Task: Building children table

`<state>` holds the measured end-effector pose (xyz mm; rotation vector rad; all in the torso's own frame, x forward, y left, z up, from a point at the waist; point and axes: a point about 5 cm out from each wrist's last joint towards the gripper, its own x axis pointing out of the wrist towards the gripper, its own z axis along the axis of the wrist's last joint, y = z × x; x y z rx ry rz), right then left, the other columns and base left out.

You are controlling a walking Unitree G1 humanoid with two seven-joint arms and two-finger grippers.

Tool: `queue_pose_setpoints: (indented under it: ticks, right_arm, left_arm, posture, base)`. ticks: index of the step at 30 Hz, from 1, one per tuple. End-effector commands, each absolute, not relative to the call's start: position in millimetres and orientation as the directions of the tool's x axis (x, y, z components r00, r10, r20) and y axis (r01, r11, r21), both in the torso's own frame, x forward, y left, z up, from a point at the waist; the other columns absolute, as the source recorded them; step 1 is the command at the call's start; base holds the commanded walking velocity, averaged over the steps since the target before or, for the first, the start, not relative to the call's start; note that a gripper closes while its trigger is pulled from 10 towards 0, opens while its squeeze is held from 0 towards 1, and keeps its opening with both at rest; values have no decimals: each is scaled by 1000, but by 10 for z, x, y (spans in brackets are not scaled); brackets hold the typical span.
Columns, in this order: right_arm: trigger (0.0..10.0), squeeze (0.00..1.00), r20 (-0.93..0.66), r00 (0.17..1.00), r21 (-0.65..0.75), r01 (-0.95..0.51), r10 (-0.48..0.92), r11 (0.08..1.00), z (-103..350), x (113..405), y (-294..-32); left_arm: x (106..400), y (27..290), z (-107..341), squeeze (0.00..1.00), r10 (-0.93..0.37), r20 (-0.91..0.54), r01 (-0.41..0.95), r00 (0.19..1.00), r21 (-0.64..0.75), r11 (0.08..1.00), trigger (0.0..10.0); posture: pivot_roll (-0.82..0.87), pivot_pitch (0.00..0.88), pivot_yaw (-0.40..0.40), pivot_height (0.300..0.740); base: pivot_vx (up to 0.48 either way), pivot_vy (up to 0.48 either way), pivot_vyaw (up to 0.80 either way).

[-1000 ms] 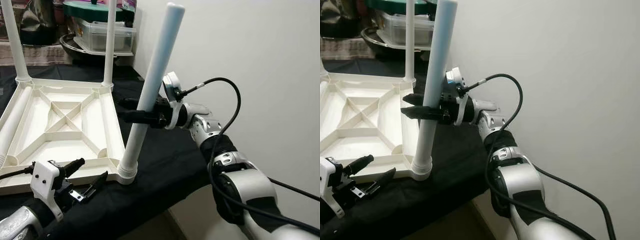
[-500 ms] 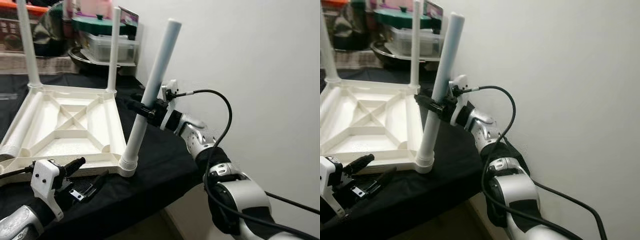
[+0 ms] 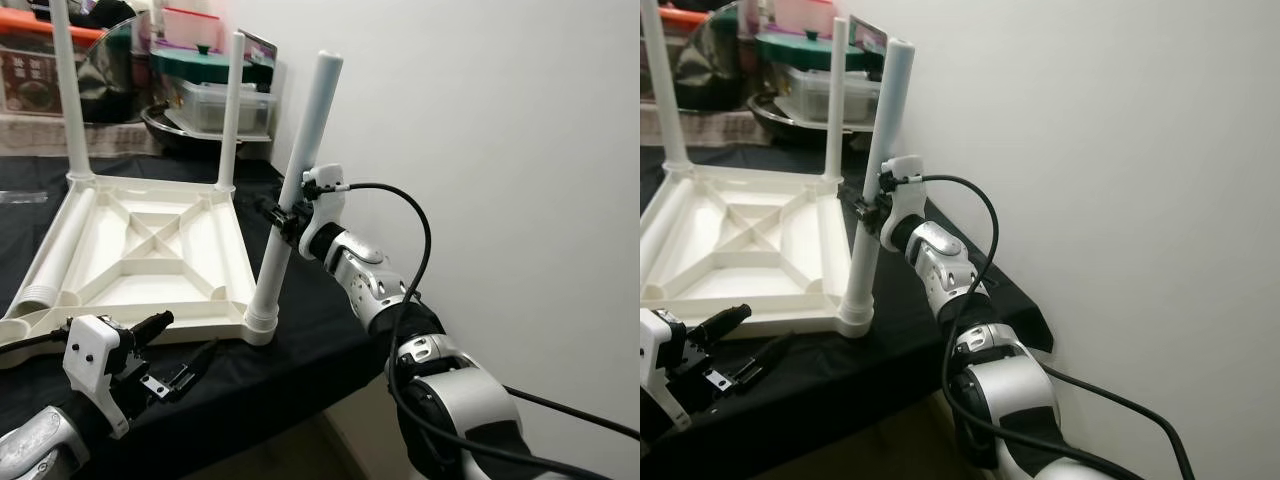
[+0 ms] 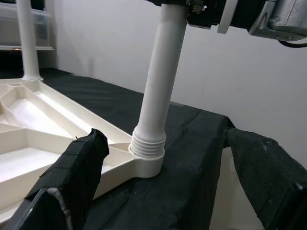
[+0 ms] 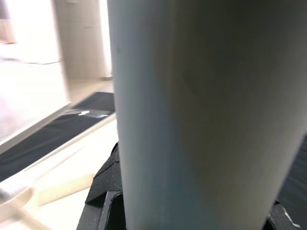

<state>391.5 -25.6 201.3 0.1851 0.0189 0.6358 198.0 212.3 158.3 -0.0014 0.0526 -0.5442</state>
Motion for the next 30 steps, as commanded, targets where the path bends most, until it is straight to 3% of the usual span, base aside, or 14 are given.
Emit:
queue_pose_setpoints:
  ticks: [1,7,9,18,30]
  right_arm:
    - [0,0,-334,781,226,-477,527,850,1191,3728,-374]
    - [0,0,-390,825,204,-355,408,912,1120,3730,-429]
    - [0,0,-444,863,162,-187,240,969,1040,3728,-534]
    - [0,0,-470,882,104,8,42,995,1023,3734,-625]
    - [0,0,-490,869,83,118,-62,990,1011,3705,-593]
  left_arm:
    - [1990,2117,1570,0,-529,-65,528,846,-21,849,10000]
    - [1993,2112,1570,0,-529,-64,528,846,-21,849,10000]
    - [1991,2110,1567,0,-527,-62,527,848,-22,850,10000]
    - [1984,2101,1552,0,-524,-61,523,850,-27,852,10000]
    - [1984,2102,1543,0,-519,-59,518,853,-27,855,10000]
  posture:
    - [173,0,-227,740]
    - [174,0,-229,740]
    - [174,0,-230,740]
    - [176,0,-236,740]
    - [187,0,-247,740]
  base:
    - [0,0,0]
    - [0,0,0]
    - [0,0,0]
    - [0,0,0]
    - [0,0,0]
